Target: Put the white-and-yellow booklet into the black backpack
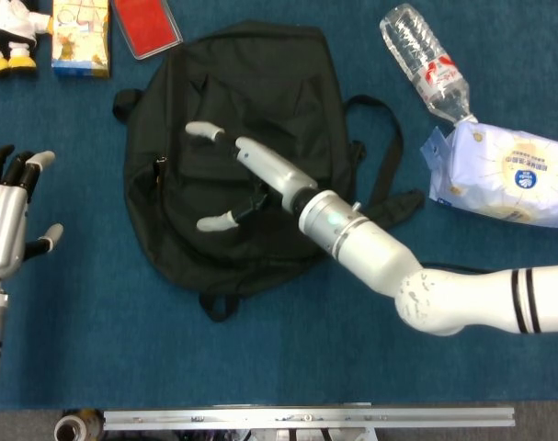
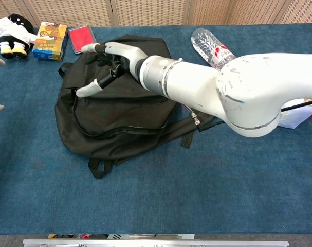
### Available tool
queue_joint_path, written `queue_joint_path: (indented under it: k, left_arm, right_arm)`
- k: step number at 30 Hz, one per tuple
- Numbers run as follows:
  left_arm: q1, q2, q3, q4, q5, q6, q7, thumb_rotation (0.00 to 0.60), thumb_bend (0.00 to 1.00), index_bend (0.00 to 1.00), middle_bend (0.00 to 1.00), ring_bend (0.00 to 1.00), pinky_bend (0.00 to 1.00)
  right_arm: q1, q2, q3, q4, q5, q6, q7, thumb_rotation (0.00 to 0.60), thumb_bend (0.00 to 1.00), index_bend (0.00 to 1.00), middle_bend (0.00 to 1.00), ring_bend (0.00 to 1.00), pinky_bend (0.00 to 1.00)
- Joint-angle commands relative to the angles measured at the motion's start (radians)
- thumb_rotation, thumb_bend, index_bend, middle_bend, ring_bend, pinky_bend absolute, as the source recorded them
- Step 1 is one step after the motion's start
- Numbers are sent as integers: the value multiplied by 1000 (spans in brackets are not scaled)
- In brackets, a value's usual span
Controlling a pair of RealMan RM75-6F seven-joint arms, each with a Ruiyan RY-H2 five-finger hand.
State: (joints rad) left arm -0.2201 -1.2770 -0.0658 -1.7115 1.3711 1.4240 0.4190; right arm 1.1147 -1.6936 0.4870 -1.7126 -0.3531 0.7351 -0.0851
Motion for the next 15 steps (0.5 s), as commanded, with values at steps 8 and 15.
queue_joint_path:
  k: [8, 15]
  left_arm:
    - [-7, 14, -22, 0, -20, -10, -15, 600, 142, 244, 267, 152, 374]
    - [-7, 33, -18, 9, -19, -24, -41, 600, 142, 250, 266, 152, 374]
  right_arm:
    - [-143, 97, -146, -73, -395, 404, -142, 600, 266, 284, 410, 251, 314]
    - [-288, 255, -275, -128, -569, 592, -261, 600, 382, 490, 578, 448, 583]
